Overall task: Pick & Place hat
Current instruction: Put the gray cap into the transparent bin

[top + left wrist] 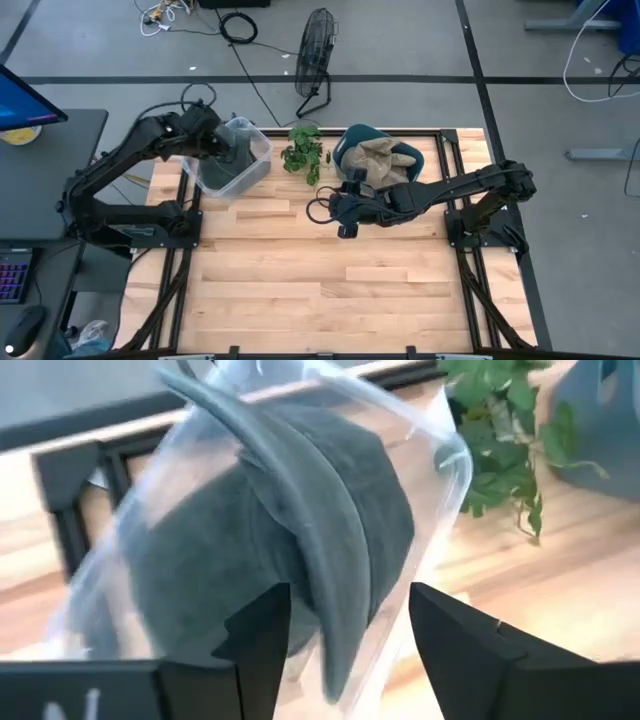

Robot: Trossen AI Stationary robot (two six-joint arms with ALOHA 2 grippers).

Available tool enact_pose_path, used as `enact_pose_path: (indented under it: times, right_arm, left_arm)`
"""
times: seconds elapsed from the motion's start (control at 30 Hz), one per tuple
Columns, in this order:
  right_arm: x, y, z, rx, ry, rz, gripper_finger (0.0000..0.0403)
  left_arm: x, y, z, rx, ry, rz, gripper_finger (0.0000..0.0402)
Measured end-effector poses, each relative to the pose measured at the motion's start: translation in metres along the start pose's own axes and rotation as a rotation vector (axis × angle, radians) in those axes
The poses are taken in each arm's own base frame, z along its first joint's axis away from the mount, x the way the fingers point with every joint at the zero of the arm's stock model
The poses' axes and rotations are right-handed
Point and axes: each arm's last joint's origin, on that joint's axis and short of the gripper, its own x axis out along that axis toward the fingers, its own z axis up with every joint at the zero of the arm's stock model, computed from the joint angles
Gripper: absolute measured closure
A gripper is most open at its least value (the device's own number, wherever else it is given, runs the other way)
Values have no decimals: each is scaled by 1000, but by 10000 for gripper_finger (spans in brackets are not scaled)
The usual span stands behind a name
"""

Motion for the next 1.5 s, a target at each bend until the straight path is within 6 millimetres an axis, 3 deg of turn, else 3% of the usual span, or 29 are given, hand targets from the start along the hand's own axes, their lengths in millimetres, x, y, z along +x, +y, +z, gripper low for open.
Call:
enact_pose_path:
  times: [0.2,0.33,0.43,0.57,0.63,0.93,1.1,1.3,1.5]
  right_arm:
    - [0,1,2,9,-15,22,234]
    - [0,1,3,18,-29,38,234]
    - [0,1,4,21,-34,38,234]
    - [0,1,4,22,-35,38,234]
    - [0,1,4,22,-35,38,234]
    - [0,1,4,22,-35,38,234]
    - [0,1,4,22,-35,38,234]
    - [1,0,4,25,-34,37,234]
    - [4,-4,3,42,-35,87,234]
  left_arm:
    - [-49,6,14,-8,-119,18,201]
    - [-58,1,24,37,-217,-35,240]
    - [-42,-3,26,34,-215,-35,290]
    - [-6,-8,18,59,-101,31,373]
    - [12,-8,13,50,-41,71,392]
    - [55,4,-21,-21,128,245,398]
    - [82,5,-35,-23,159,223,398]
    - [102,10,-38,-73,127,183,399]
    - [124,18,-53,-85,234,95,399]
